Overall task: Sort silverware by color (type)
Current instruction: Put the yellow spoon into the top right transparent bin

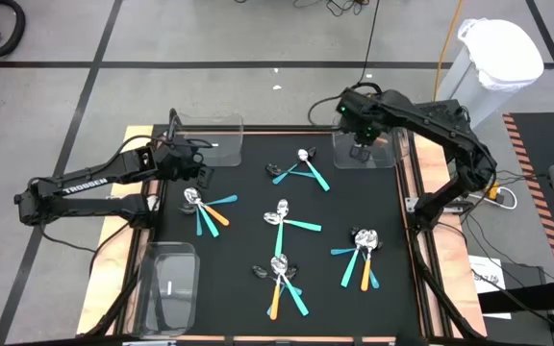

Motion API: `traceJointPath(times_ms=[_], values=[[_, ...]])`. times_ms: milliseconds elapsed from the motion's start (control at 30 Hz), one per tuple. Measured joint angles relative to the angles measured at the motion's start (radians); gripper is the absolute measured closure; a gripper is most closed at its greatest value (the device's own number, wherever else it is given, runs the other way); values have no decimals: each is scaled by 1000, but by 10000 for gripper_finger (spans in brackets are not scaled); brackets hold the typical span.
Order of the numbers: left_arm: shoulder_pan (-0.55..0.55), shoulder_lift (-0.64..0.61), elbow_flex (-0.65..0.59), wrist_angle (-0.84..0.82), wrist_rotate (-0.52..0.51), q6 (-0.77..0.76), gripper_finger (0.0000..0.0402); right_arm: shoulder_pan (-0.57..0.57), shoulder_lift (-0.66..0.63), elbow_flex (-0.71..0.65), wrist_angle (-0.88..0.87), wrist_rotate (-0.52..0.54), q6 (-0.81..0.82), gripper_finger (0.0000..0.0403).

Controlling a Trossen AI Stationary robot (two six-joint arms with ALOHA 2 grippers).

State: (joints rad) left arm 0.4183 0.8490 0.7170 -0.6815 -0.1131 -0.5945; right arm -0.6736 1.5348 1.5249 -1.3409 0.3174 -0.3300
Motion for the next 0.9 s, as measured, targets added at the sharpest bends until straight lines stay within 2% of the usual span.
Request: traceJointPath(times_ms=[200,367,467,600,700,767,900], values=[[0,0,0,-2,8,-2,211,-121,1,-99,47,-5,-165,376],[0,0,0,-15,8,-2,211,-178,1,-202,190,-22,-232,362],[0,0,0,-14,8,-19,211,-194,1,-227,258,-65,-227,331],[0,0,-7,-11,8,-21,211,-195,0,-228,329,-33,-144,274],[0,7,-33,-19,26,89,211,-195,0,-217,338,-39,0,239],[0,14,-60,-18,117,161,211,-195,0,-205,355,-148,142,223],[-4,52,-101,-27,310,181,217,-184,0,-201,442,-514,338,213]])
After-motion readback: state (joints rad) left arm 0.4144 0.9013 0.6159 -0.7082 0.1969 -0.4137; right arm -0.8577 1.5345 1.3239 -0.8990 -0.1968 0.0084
